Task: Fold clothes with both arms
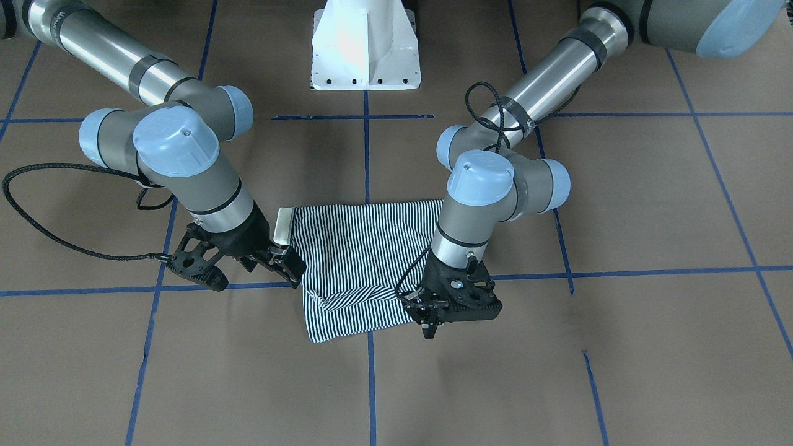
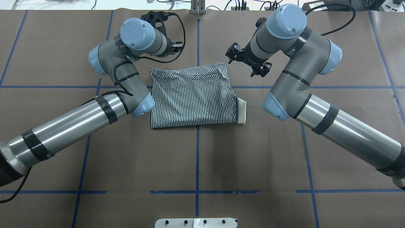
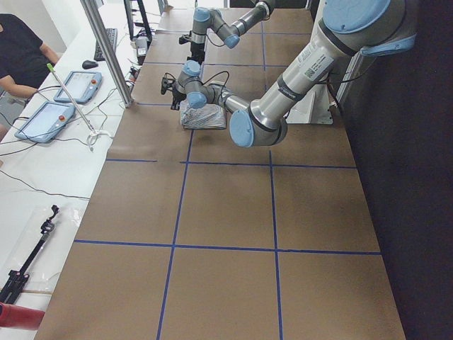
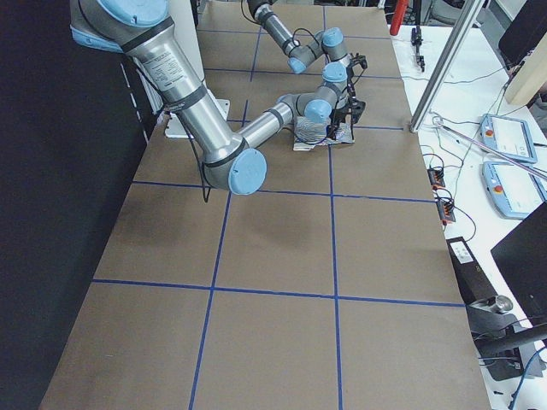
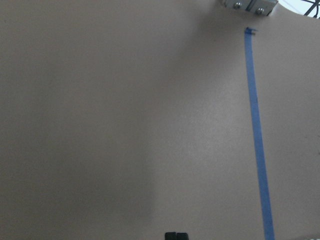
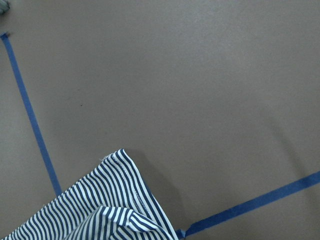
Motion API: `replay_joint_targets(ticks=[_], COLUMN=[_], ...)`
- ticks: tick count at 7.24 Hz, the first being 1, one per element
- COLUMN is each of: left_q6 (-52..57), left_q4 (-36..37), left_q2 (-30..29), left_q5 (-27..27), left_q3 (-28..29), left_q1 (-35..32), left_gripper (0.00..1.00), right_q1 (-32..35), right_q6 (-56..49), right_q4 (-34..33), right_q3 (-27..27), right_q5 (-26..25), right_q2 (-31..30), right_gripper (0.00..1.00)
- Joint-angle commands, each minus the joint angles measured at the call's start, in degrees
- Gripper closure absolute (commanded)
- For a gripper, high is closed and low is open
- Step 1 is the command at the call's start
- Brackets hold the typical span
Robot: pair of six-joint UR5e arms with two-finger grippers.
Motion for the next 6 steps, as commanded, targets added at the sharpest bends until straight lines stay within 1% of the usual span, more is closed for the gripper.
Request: replay_joint_targets(ticks=[1,3,4,5,6], left_q6=[6.9,22.8,30.9,39.1,48.4], left_q4=[0.0,0.5,0.5,0.6,0.8], left_q2=[5.3,17.0,21.3,25.2,27.5], left_q5=[-7.9,-13.4,-16.4,-17.6,-20.2], left_q3=[-5.9,-14.9,-16.7,-17.0,-17.0], left_q1=[-6.4,-14.1,-18.7,-23.2,-28.3], left_gripper=[1.00,1.00,1.00,1.00,0.97], right_q1=[4.3,11.9,16.4,21.5,26.5], right_q6=[-6.2,-19.7,-28.8,-40.1,-50.8], right_q4=[-0.2,-0.2,-0.4,-0.7,-1.4], right_q3=[2.5,2.7,2.8,3.2,2.9], right_q5=[3.3,8.0,10.0,11.8,13.8], right_q2=[-4.4,-9.6,-12.8,-16.3,-19.7], right_gripper=[0.00,0.00,0.00,0.00,0.00])
